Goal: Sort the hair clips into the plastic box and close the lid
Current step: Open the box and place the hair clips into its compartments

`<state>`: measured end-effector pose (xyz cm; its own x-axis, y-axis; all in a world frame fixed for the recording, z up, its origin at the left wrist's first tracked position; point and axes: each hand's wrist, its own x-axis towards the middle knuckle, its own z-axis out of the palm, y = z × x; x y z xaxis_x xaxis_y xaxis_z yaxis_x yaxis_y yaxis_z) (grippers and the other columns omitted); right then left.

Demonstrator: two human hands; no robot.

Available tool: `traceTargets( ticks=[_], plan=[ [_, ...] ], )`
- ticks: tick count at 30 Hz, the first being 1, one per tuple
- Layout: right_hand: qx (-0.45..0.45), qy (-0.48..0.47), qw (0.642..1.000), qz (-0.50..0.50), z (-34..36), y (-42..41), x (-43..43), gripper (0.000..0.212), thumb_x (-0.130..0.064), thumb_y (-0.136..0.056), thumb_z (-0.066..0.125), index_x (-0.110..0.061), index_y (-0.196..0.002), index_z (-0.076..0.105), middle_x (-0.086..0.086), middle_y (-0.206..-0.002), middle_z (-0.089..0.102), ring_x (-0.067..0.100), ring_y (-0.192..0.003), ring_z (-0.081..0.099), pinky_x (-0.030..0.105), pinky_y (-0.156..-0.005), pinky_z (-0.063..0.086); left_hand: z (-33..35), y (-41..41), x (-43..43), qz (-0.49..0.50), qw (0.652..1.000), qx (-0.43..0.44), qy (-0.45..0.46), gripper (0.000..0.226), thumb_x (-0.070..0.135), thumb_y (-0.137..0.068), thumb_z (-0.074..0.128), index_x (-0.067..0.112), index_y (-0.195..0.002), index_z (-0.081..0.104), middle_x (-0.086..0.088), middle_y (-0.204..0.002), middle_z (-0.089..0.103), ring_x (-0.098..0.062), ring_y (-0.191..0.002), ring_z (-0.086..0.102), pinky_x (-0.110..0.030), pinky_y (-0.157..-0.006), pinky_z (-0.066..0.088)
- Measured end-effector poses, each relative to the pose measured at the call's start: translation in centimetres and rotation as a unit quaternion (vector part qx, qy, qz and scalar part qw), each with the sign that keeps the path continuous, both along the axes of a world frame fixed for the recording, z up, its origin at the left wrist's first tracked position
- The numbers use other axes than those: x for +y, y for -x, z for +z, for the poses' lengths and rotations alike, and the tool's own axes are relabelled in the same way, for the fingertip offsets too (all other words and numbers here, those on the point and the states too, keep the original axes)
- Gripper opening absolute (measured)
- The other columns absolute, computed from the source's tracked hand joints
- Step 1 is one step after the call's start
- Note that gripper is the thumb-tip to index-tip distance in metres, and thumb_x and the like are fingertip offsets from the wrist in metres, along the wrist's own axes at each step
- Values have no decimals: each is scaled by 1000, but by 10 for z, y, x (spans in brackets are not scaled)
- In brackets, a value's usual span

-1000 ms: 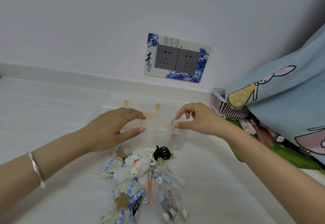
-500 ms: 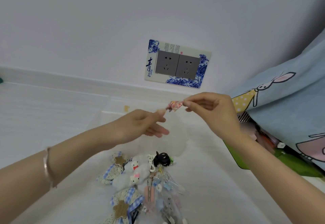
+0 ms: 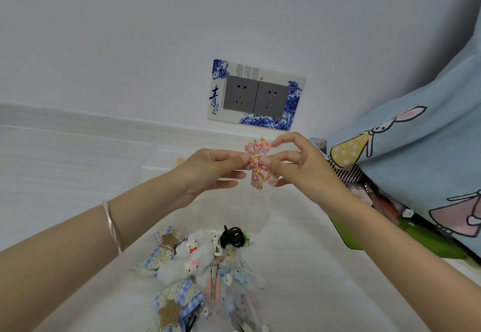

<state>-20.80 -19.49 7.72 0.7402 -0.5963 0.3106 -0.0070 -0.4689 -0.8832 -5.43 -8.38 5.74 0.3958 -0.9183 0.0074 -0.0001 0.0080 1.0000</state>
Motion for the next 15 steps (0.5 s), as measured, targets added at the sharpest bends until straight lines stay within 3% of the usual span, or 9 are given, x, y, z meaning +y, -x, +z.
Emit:
traceTargets(
  ticks=[3, 8, 11, 15],
  plan=[
    [56, 56, 997, 21, 5, -3, -5, 38, -18, -78, 75, -25, -112, 61, 5, -78, 72, 17, -67, 67, 29, -65, 58, -1, -1, -6, 17, 999, -45, -16, 23, 32, -84, 65, 17, -99, 73, 10, -83, 74, 2, -69, 63, -11, -62, 51],
    [106, 33, 994, 15, 1, -12, -10, 27, -15, -79, 73, -16, -105, 66, 18, -88, 72, 20, -70, 67, 21, -56, 55, -7, -3, -16, 31, 995, -82, -36, 25, 32, -82, 67, 17, -102, 72, 7, -87, 73, 1, -70, 62, -9, -59, 49],
    [152, 42, 988, -7, 0, -17, -15, 24, -11, -81, 70, -13, -105, 66, 8, -74, 68, 12, -56, 57, 20, -47, 46, -9, -5, -19, 32, 989, -138, -45, 31, 32, -82, 67, 16, -109, 68, 9, -83, 73, 1, -70, 61, -8, -57, 48],
    [241, 54, 969, -8, 6, -23, -24, 21, -13, -80, 69, -9, -100, 69, 0, -65, 64, 12, -51, 46, 19, -44, 33, -9, -14, -16, 85, 979, -185, -24, 41, 31, -85, 64, 16, -123, 56, 5, -92, 73, -2, -85, 61, -16, -73, 45]
  ],
)
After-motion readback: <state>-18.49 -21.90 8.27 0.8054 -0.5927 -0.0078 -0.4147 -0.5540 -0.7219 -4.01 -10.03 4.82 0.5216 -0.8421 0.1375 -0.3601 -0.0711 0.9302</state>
